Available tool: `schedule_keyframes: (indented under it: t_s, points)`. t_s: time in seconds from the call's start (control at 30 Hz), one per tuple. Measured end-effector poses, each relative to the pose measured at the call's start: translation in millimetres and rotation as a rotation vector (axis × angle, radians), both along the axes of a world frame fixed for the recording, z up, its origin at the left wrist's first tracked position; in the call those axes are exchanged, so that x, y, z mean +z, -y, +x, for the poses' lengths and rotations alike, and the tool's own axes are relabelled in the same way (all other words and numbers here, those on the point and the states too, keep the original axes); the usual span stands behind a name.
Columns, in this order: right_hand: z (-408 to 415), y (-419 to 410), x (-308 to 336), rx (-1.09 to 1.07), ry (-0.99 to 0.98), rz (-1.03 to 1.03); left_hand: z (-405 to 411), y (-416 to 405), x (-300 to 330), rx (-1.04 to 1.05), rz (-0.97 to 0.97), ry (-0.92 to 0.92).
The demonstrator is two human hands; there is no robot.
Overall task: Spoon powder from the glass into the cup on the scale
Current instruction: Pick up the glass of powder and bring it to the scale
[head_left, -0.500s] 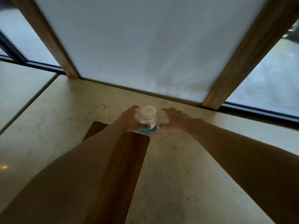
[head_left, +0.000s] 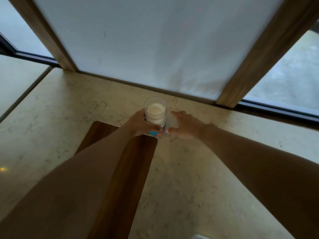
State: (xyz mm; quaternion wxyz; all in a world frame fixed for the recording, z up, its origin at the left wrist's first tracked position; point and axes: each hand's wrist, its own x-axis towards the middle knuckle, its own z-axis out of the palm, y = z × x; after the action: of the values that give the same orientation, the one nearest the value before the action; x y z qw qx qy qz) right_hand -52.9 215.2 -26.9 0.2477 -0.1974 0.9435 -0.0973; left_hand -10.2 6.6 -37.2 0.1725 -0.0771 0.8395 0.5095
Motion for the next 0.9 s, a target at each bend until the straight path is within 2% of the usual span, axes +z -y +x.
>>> schedule_keyframes:
  t_s: [0.43,0.9]
  points:
    - [4,-8,-2,-0.058,0.017,0.020,-4,-7,0,0.001,-0.038,-0.116]
    - [24,-29,34,-0.102,-0.020,0.009,23,-15,23,0.024,-0.041,-0.189]
